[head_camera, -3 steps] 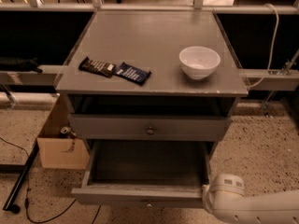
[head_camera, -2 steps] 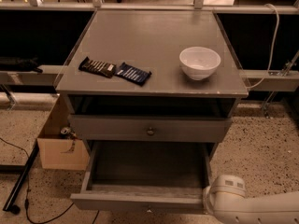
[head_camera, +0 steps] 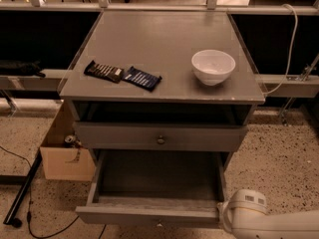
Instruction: Open middle drawer
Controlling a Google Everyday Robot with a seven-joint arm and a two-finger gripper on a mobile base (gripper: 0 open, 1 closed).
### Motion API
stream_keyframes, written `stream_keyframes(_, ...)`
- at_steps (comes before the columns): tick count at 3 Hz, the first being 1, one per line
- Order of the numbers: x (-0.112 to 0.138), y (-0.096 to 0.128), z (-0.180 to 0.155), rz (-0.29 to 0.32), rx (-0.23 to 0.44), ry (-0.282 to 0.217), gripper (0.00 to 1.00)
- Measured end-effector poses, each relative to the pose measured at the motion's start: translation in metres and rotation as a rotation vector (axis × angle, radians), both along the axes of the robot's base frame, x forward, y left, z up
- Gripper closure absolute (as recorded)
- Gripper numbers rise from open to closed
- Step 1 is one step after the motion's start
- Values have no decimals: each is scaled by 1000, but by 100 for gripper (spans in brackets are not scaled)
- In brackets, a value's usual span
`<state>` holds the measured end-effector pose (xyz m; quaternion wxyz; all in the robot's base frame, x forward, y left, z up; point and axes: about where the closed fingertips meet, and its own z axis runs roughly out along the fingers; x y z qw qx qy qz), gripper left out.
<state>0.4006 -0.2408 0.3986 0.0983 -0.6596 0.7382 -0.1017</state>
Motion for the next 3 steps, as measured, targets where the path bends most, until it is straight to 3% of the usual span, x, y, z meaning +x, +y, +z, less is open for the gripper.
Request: stream_keyframes(3, 0, 0, 0, 0, 0, 0, 11)
